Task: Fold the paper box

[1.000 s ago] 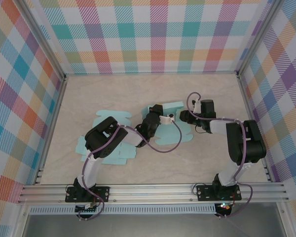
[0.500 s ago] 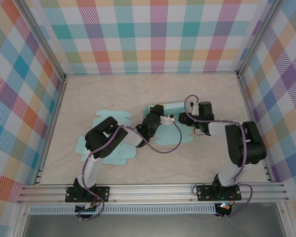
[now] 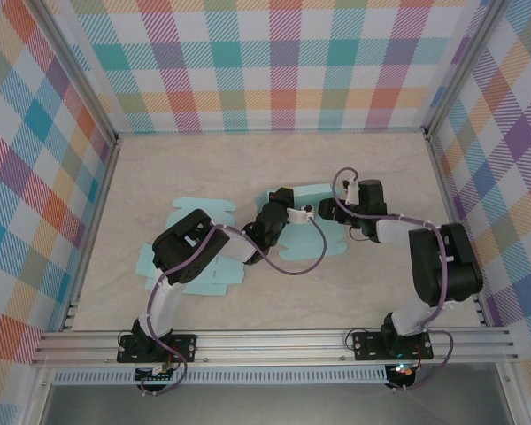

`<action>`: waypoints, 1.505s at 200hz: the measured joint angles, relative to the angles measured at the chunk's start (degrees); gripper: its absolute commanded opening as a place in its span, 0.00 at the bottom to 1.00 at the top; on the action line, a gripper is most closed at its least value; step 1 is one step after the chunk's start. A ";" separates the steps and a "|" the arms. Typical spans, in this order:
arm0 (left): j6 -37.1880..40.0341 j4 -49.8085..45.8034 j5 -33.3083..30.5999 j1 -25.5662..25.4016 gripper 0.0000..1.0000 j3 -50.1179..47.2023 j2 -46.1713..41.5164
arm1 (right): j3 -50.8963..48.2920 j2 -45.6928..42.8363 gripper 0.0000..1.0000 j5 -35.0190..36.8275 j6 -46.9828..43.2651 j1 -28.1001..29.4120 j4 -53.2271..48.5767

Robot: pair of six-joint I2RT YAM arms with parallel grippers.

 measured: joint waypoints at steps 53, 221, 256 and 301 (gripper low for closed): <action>0.11 0.00 0.17 0.00 0.05 0.00 0.00 | -5.31 -13.84 0.74 0.24 0.17 0.00 -3.96; 0.70 0.00 0.17 0.00 0.05 0.02 0.00 | 5.16 -0.57 0.58 0.66 3.82 -10.12 -11.63; 0.90 -0.04 0.17 0.00 0.05 0.11 0.04 | 5.16 -0.17 0.58 -2.40 2.84 -9.42 -10.60; 0.94 -0.02 0.20 0.00 0.05 1.11 0.85 | 5.16 -0.15 0.58 -4.04 1.29 -7.56 -10.05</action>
